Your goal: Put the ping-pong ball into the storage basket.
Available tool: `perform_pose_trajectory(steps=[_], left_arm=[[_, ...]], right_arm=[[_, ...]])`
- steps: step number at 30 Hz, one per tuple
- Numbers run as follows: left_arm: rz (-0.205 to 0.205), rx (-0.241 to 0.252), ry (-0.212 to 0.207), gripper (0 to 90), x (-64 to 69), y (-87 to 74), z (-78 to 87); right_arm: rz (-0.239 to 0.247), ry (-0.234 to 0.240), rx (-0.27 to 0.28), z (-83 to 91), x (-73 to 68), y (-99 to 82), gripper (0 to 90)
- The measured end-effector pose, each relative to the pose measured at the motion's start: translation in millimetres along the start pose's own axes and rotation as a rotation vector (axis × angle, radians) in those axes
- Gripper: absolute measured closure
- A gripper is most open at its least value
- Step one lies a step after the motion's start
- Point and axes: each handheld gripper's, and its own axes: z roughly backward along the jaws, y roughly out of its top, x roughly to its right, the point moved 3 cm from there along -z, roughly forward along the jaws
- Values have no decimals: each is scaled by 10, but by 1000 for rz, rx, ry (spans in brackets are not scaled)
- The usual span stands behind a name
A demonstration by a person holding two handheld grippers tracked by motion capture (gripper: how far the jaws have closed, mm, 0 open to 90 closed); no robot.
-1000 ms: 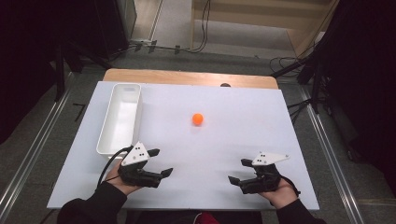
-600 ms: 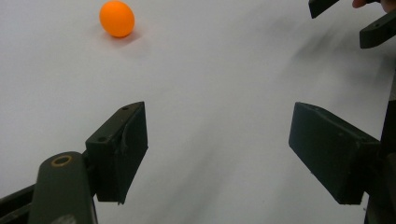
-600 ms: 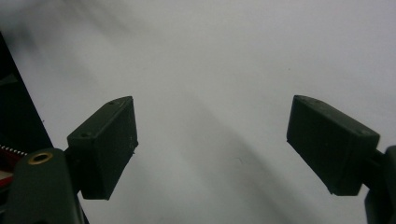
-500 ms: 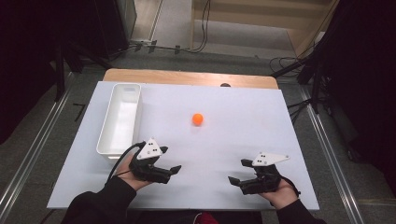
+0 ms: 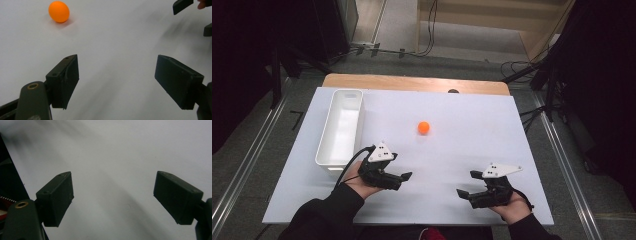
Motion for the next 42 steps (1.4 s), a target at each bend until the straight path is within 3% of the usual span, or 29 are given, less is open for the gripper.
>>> perform_pose_trajectory(steps=[20,28,42], left_arm=[[27,-25,11,198,-127,197,-159],[13,-39,22,198,-169,270,-227],[30,-57,5,178,-253,432,-362]], right_arm=[[-14,-5,-6,-2,17,-6,150],[-14,-7,-8,-3,19,-6,150],[-20,-4,-8,-2,19,-8,150]])
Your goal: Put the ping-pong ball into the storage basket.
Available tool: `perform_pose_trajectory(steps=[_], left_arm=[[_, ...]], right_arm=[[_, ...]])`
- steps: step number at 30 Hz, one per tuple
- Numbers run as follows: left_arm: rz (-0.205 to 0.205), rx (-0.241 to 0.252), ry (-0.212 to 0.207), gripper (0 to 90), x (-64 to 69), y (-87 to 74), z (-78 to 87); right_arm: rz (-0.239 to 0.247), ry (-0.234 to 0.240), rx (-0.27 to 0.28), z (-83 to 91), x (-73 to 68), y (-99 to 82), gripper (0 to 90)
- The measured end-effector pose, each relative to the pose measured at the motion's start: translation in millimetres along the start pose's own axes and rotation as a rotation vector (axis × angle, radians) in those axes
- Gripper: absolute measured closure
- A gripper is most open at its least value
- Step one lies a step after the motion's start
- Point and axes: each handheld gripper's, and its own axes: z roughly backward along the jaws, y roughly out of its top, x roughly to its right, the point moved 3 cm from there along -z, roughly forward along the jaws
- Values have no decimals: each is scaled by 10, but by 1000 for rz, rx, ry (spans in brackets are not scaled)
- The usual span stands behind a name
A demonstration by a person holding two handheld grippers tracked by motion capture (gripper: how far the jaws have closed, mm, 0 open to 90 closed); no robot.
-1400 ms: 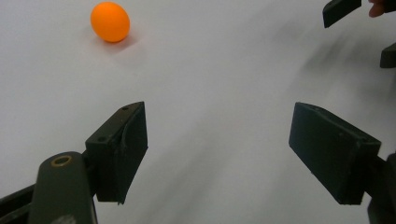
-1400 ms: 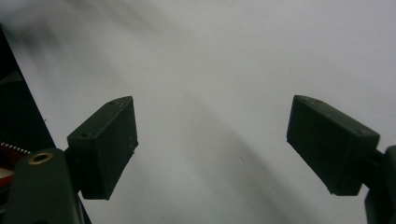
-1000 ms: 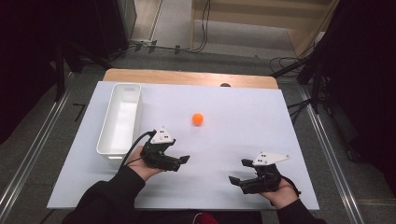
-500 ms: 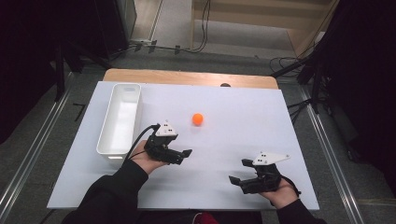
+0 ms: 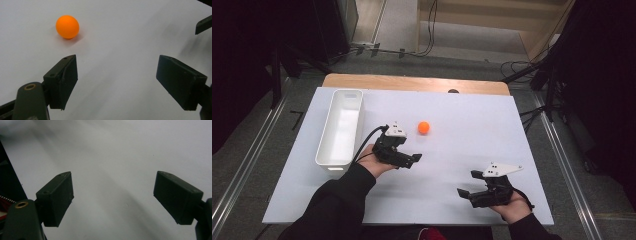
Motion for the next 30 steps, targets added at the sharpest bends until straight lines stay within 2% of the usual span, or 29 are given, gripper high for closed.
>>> perform_pose_trajectory(steps=[2,8,12,15,22,30], left_arm=[[-4,-7,4,152,-12,25,-22],[0,-24,9,152,-66,107,-86],[12,-32,33,125,-103,138,-134],[21,-48,51,26,-133,170,-186],[29,-42,63,26,-184,287,-298],[47,-27,72,27,-251,341,-377]], right_arm=[[2,0,-1,0,-1,0,150],[-1,0,1,1,-1,1,150],[-2,2,2,0,-1,1,150],[1,3,2,-1,-1,1,150],[1,4,2,-1,-6,0,150],[-2,2,4,-12,4,3,150]])
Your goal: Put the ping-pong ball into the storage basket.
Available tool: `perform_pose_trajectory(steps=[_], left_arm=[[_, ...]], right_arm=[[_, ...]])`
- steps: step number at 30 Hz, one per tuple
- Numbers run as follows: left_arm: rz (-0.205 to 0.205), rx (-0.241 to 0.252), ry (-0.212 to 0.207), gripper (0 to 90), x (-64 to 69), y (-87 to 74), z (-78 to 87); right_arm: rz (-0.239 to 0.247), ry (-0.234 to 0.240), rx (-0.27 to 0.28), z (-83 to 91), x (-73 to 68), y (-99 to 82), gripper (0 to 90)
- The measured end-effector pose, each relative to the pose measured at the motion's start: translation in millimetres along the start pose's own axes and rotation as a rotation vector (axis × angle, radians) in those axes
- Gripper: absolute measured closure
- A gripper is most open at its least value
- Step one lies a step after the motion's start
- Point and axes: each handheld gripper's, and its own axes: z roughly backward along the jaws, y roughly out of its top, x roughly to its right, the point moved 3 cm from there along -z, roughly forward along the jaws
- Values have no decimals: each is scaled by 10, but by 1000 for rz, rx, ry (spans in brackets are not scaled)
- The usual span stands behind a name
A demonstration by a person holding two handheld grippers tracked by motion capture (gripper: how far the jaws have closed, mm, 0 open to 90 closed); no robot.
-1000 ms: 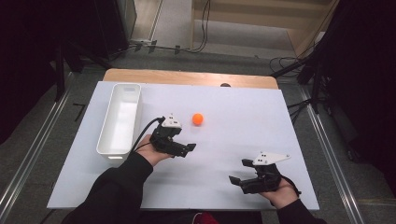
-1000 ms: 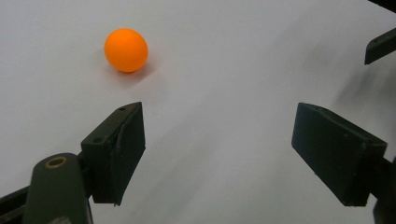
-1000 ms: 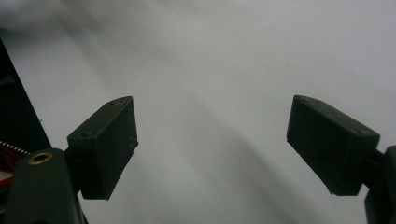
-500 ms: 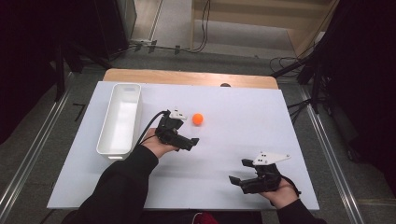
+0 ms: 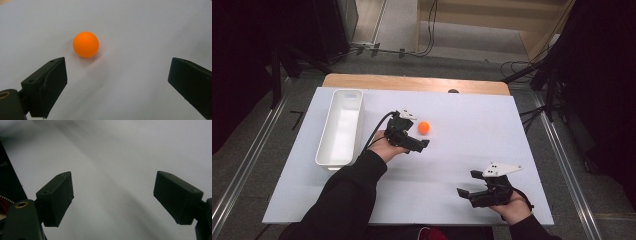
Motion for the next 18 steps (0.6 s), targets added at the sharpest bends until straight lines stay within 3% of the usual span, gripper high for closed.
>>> perform_pose_trajectory(steps=[11,18], left_arm=[[21,23,1,26,-50,74,-108],[0,-1,40,27,-65,140,-242]], right_arm=[[-6,-10,-3,-37,10,22,150],[1,-8,-9,-37,3,12,150]])
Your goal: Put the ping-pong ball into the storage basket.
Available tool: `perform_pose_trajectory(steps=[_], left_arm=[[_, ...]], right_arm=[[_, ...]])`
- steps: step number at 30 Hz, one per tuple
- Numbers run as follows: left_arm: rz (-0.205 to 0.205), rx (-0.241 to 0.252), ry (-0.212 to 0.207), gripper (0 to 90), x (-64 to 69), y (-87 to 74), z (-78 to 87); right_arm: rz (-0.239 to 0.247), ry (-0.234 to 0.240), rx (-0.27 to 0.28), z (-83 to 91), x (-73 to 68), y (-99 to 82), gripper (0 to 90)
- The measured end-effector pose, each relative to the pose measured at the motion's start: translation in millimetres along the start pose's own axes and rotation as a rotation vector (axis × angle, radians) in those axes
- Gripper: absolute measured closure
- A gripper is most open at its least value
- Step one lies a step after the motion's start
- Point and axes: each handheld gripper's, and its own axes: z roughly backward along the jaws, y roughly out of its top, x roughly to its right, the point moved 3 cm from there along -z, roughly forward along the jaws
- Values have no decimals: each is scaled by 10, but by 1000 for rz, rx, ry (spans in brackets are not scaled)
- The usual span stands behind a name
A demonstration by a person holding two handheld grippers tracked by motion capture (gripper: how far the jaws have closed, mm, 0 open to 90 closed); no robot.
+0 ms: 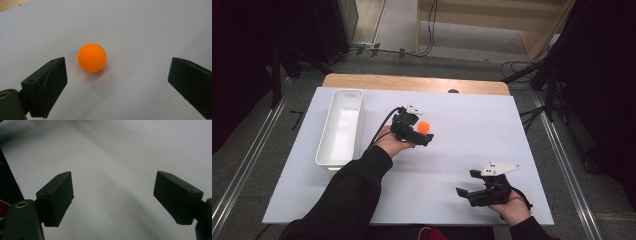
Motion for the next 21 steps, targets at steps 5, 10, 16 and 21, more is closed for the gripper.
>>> perform_pose_trajectory(steps=[5,10,16,21], left_arm=[[16,10,5,29,-14,50,-60],[25,-5,11,45,-60,90,-133],[44,-1,23,45,-97,122,-212],[46,19,29,45,-124,142,-265]], right_arm=[[4,0,-2,7,1,-13,150],[-5,-3,-1,24,-5,-31,150],[4,-9,-10,21,-7,-41,150],[3,-10,-10,15,-9,-38,150]])
